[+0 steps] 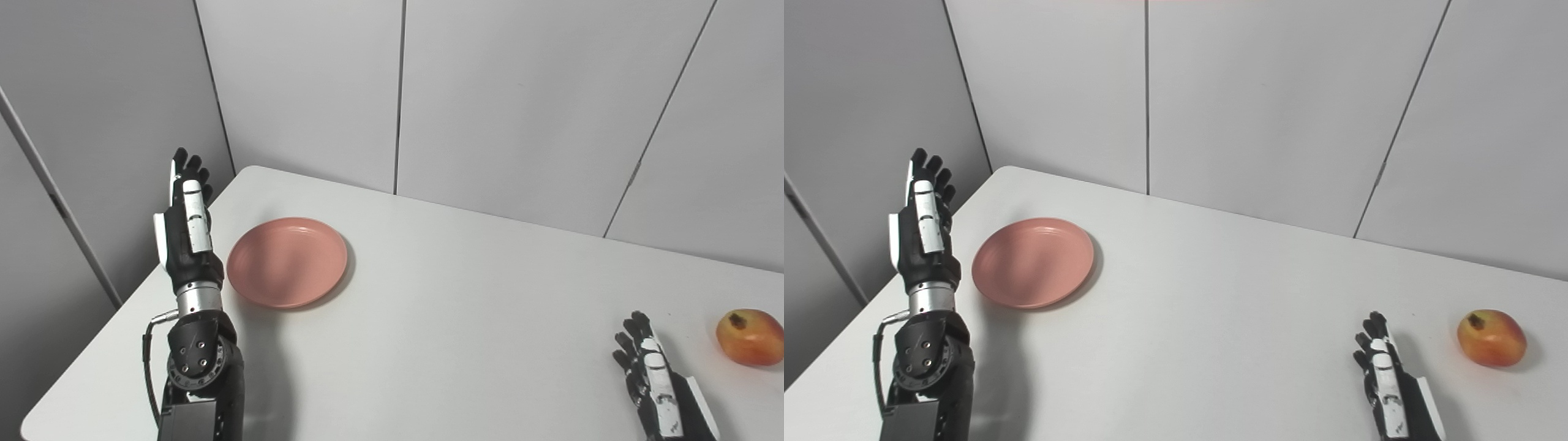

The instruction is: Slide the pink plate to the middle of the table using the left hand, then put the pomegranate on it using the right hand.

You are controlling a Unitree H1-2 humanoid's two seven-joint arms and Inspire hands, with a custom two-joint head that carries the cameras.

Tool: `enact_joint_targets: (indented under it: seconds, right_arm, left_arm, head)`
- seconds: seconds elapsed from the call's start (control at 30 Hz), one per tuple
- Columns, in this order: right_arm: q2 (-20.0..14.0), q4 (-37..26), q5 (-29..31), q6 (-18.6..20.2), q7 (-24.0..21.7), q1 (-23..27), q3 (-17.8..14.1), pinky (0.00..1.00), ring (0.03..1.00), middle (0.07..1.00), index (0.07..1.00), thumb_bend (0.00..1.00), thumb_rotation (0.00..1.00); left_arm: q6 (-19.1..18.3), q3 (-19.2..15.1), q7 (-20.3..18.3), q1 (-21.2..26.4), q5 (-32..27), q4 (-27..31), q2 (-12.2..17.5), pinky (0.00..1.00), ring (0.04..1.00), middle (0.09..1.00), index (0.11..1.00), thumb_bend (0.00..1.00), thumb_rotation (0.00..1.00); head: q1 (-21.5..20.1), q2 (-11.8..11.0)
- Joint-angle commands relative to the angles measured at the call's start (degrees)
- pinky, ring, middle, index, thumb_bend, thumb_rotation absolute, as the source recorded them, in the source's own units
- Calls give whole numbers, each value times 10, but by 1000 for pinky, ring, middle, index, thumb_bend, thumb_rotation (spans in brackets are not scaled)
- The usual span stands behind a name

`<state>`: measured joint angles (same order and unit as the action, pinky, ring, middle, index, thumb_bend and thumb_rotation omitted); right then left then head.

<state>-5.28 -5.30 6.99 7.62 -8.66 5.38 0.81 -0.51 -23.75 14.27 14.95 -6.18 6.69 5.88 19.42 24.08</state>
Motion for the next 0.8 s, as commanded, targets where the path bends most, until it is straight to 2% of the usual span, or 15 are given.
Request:
enact_joint_targets:
  seconds: [0.0,0.4,0.77]
  right_arm:
    - [-4,-19,7,-12,-4,10,-4,1000,992,1000,999,155,1000]
    - [-5,-22,10,-9,-4,10,-4,1000,996,1000,1000,160,1000]
    - [-7,-22,10,-8,-2,10,-5,1000,994,1000,1000,156,1000]
  left_arm:
    - [20,-4,3,12,-4,8,14,974,960,963,950,401,1000]
    - [26,-13,2,15,-33,-25,20,971,962,963,947,397,1000]
    - [29,-25,4,16,-47,-29,24,1000,970,973,950,397,1000]
  head:
    - [2,1]
    - [4,4]
    - [7,4]
